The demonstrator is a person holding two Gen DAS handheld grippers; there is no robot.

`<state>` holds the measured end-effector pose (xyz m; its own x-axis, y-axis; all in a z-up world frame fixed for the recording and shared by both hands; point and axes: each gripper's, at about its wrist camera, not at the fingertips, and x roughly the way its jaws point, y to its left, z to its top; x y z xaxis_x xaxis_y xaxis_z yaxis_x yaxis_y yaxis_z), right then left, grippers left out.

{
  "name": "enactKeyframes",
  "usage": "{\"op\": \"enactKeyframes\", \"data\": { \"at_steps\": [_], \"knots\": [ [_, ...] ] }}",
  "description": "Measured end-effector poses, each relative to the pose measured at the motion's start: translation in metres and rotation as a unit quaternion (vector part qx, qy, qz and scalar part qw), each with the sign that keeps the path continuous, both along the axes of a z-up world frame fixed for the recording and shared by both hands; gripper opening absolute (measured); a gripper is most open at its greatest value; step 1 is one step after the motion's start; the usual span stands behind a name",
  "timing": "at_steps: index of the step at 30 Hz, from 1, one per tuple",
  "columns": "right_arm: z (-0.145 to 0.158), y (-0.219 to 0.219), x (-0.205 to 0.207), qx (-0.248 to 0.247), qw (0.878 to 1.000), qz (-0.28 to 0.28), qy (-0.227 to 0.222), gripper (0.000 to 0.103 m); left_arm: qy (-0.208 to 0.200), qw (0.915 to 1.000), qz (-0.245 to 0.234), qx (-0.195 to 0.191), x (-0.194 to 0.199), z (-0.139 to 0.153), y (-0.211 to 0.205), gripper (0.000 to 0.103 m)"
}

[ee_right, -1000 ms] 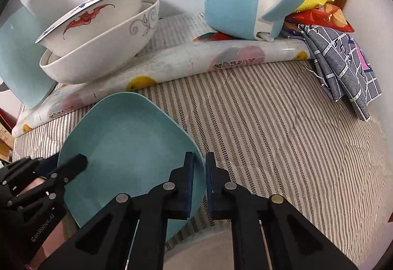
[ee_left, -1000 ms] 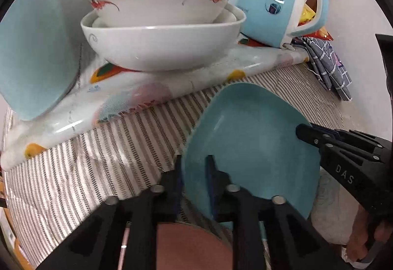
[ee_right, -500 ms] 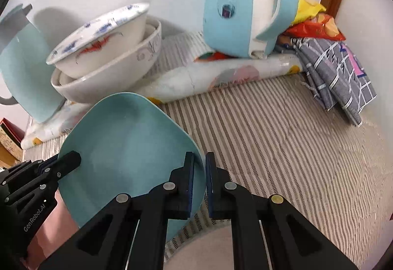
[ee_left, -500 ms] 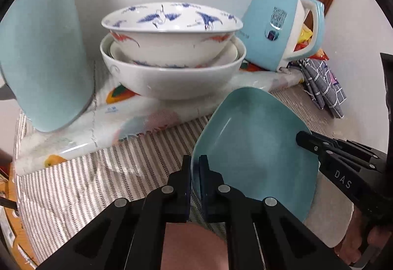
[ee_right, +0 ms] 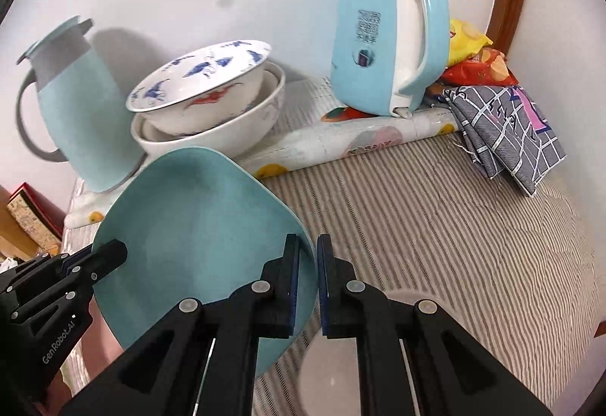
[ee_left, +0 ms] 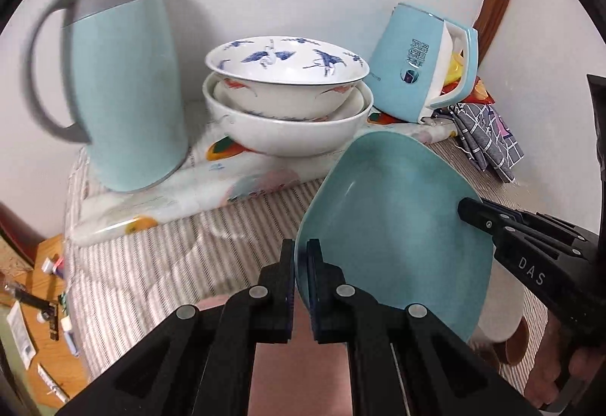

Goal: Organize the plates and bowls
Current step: 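Lift the teal plate with the right gripper and lower it onto the pink plate, then open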

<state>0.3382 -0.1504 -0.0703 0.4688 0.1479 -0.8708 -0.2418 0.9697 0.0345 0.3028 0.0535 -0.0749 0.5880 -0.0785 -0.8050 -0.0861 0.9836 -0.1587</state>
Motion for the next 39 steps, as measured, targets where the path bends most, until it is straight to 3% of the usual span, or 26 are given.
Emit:
{"op": "enactKeyframes", "data": {
  "at_steps": [11,22,39],
  "knots": [
    [0.014,0.028,-0.038,0.009,1.000,0.025,-0.003,0.010,-0.002,0.9997,0.025,0.003,-0.049,0.007,0.023,0.007],
    [0.001,0.064,-0.064,0.013,0.998,0.065,0.009,0.011,0.016,0.9978,0.065,-0.002,-0.090,-0.008,0.051,0.007],
    [-0.028,0.073,-0.057,0.004,0.997,0.067,0.023,0.016,0.057,0.9966,0.056,-0.020,-0.093,-0.040,0.050,0.012]
  ]
}}
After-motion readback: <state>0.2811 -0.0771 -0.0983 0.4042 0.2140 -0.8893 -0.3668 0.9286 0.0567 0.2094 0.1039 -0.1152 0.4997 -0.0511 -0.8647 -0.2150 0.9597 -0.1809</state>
